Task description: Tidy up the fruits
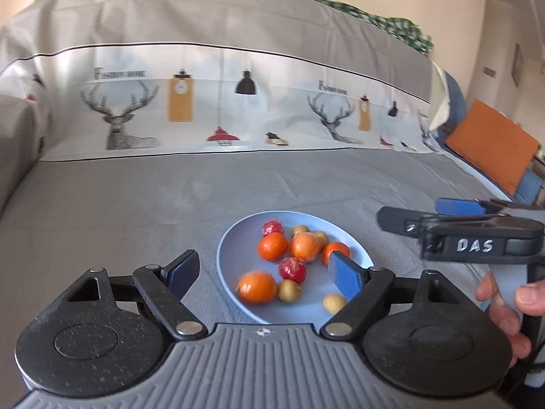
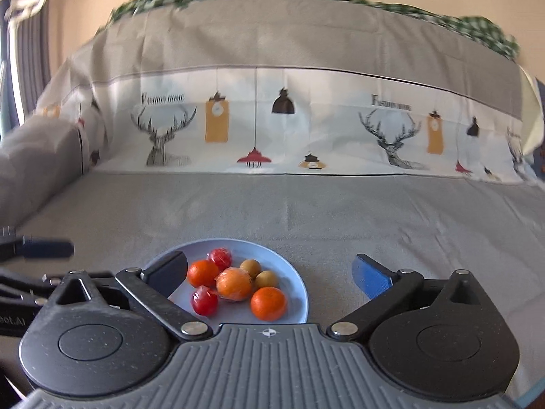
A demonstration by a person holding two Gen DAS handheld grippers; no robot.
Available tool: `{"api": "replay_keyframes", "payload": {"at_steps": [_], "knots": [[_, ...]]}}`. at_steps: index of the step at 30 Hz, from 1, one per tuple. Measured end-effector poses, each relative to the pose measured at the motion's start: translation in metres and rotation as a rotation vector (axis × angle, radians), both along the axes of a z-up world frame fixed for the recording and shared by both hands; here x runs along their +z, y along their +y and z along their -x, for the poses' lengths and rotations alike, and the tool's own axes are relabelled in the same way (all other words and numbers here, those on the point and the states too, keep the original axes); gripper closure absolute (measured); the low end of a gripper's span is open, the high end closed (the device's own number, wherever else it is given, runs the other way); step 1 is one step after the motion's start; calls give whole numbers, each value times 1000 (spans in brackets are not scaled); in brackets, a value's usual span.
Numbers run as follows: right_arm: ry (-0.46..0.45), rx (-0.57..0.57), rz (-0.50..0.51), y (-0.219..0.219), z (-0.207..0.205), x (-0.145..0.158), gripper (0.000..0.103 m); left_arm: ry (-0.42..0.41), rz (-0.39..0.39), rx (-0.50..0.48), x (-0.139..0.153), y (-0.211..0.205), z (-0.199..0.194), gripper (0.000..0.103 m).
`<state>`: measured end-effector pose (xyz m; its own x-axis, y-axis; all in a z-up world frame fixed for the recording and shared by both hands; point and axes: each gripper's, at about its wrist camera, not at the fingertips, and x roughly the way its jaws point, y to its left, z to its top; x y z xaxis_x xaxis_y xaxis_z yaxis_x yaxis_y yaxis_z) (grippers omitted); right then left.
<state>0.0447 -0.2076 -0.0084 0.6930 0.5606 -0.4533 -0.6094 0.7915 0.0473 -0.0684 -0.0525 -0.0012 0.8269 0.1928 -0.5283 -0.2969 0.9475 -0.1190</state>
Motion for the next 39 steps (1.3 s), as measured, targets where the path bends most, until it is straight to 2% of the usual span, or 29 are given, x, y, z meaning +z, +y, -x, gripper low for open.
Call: {"api": "replay_keyframes", "payload": {"at_steps": [4,8,10,12,16,19,24,39], "knots": [[44,-50,-48,-18,12,6,1,6,-14,16,8,-19,21,15],[70,-72,-88,-33,27,9,1,49,-11,41,5,-32,32,2],[53,-63,-68,-29,33,9,1,61,-13,37,2,-30,29,1],[41,-53,-31,-22,33,6,1,78,-42,96,-2,-25,23,1],[61,-65,21,-9,25,-2,1,156,45,157,-17,-2,6,1],[73,-68,55,0,22,-8,1,185,49,173,-24,5,-2,1],[81,-54,85,9,20,-13,1,187,28,161,-26,4,-5,1],[114,-62,80,14,14,-16,1,182,38,151,-28,4,-6,1]]}}
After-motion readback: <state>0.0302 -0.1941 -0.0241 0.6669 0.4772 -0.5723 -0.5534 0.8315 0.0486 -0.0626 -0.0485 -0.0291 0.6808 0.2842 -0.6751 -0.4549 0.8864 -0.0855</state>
